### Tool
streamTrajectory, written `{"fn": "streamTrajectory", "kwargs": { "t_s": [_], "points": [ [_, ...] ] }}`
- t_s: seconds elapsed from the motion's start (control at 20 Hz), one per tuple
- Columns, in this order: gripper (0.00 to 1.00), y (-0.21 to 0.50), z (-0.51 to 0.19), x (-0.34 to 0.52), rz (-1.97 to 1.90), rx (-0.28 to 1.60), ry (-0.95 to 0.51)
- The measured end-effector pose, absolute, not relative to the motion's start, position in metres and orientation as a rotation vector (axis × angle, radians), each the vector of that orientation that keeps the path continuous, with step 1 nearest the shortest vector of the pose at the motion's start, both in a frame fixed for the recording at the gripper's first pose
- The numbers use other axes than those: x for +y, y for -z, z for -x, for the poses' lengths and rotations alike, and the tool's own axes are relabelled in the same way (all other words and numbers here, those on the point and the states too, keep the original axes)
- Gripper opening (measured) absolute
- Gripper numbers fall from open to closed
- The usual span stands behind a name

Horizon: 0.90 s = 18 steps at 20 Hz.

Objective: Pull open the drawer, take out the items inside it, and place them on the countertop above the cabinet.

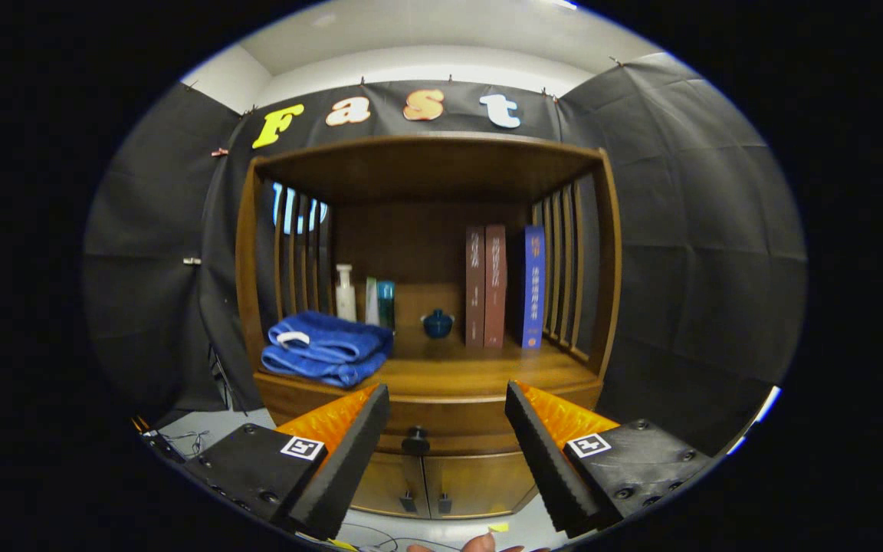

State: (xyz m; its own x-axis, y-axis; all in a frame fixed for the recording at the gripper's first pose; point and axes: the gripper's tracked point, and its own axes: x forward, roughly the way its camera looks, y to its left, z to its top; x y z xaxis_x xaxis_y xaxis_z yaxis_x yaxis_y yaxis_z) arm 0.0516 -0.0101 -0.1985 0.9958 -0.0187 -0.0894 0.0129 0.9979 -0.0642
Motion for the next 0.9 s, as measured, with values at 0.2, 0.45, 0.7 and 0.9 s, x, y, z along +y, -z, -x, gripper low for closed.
{"fn": "streamTrajectory", "kwargs": {
  "t_s": [0.2, 0.45, 0.7, 0.9],
  "points": [
    [0.99, 0.272, -0.086, 0.000, 0.070, 0.158, -0.005],
    [1.00, 0.327, -0.141, 0.007, 0.050, 0.229, -0.010],
    [0.77, 0.361, -0.179, 0.011, 0.014, 0.308, 0.006],
    [0.45, 0.365, -0.180, 0.013, -0.013, 0.302, 0.014]
  ]
}}
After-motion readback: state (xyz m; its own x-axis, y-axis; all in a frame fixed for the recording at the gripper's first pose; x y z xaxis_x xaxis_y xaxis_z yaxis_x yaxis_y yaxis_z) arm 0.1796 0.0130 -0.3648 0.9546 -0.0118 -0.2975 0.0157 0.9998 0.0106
